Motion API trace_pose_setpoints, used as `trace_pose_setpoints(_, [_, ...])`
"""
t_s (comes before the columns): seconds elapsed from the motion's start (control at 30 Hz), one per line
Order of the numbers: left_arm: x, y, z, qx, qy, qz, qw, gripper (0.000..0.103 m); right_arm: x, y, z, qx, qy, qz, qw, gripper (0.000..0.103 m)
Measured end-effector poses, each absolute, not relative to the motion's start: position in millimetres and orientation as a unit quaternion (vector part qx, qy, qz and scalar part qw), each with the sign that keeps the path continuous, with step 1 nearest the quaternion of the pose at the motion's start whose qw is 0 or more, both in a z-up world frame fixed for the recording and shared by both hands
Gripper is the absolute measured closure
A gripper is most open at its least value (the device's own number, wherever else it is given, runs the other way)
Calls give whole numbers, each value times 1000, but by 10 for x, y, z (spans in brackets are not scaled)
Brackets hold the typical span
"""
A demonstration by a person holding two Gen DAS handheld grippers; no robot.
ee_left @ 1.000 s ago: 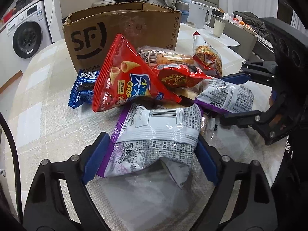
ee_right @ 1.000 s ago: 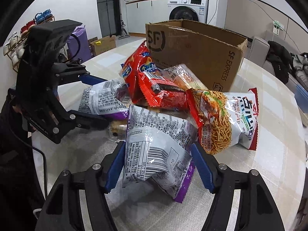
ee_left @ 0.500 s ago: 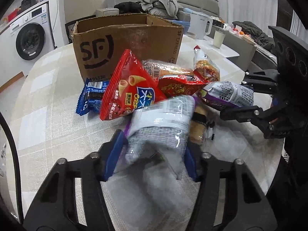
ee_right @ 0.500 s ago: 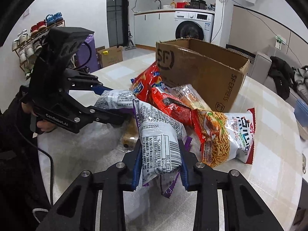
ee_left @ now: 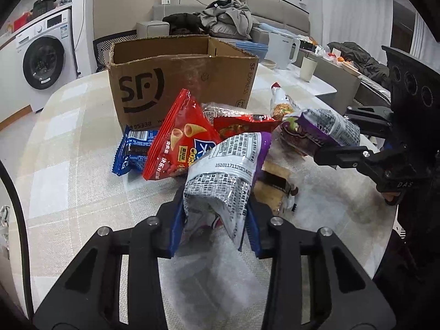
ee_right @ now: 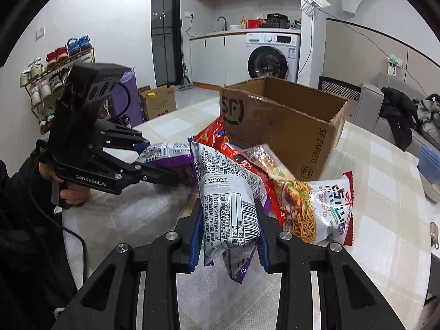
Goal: Organize snacks
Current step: 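Carry both held silver bags up and over the open cardboard box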
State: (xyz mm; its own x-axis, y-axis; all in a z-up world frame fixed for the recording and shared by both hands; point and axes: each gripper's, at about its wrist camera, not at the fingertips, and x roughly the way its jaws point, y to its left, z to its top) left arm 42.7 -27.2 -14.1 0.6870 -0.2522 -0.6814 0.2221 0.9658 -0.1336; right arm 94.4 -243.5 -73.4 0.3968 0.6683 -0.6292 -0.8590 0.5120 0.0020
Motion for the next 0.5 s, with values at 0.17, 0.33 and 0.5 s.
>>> trace_pose_setpoints(0.17, [341,-235,-15,-35,357,-130,924,70,966,-2485,-683,-136,275,466,830,70])
trace_pose_setpoints(0.33, [230,-205,112,-45,340,-135,930,70,970,-2477,-619,-124,265,467,835,70])
trace_pose_setpoints(0.5, [134,-212,241,-53,331,-146,931,70,957,-2519,-546,-112,256,471,837,70])
